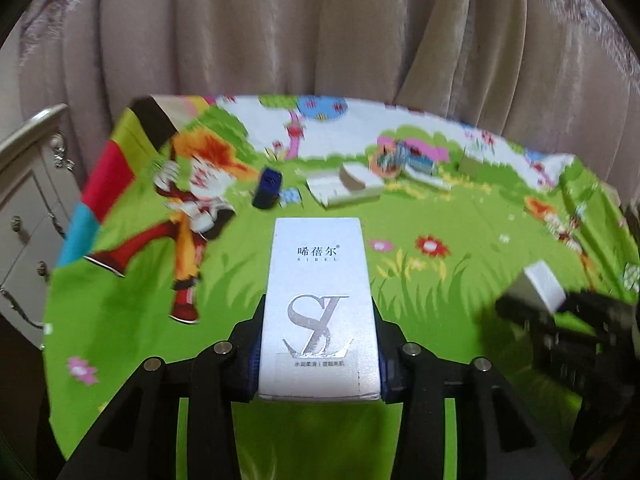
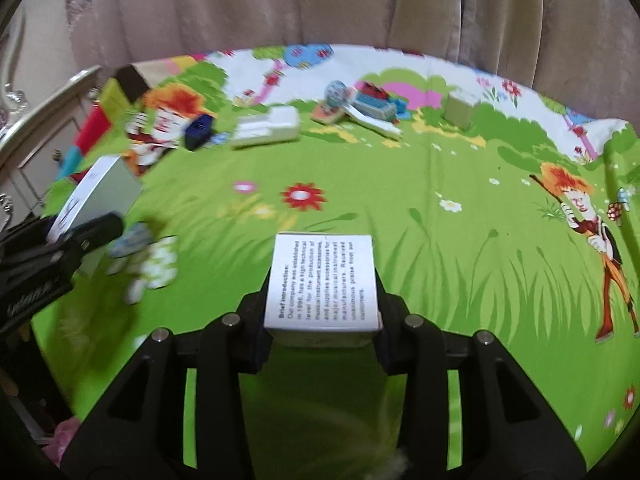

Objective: Organize rigid objects
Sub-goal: 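Lift both held boxes and turn toward the bin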

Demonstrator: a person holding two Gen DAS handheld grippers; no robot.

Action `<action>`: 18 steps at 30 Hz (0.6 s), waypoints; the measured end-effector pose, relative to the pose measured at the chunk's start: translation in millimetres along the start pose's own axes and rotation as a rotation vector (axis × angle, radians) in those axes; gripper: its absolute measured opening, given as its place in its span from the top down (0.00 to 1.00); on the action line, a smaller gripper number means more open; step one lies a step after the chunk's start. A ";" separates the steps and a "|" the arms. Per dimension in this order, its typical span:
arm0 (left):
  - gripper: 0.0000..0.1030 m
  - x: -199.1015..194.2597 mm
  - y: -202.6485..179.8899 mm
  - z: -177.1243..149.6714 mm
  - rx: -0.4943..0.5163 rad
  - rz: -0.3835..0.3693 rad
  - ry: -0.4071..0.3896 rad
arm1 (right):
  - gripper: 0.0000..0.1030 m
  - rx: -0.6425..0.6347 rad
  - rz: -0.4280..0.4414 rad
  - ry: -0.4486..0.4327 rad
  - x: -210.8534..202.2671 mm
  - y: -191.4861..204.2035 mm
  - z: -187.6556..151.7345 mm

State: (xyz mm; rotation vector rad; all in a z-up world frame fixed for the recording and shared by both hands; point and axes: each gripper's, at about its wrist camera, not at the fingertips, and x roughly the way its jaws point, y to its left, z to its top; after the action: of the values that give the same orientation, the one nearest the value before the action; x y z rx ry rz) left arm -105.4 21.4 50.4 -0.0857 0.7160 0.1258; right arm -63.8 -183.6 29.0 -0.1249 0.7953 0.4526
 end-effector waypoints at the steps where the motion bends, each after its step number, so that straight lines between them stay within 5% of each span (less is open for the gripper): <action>1: 0.59 -9.5 -1.2 2.4 0.001 0.000 -0.025 | 0.57 -0.010 0.003 -0.022 -9.7 5.1 -0.5; 12: 0.59 -114.6 -36.8 29.6 0.047 -0.040 -0.324 | 0.57 -0.062 -0.050 -0.406 -159.2 30.0 0.8; 18: 0.59 -146.9 -55.5 32.4 0.082 -0.066 -0.405 | 0.57 -0.072 -0.123 -0.564 -213.6 28.8 -4.0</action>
State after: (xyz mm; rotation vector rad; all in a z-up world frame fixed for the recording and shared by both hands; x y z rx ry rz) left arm -186.2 -42.1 173.5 -0.0039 0.3127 0.0477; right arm -209.4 -232.5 180.2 -0.1054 0.2163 0.3739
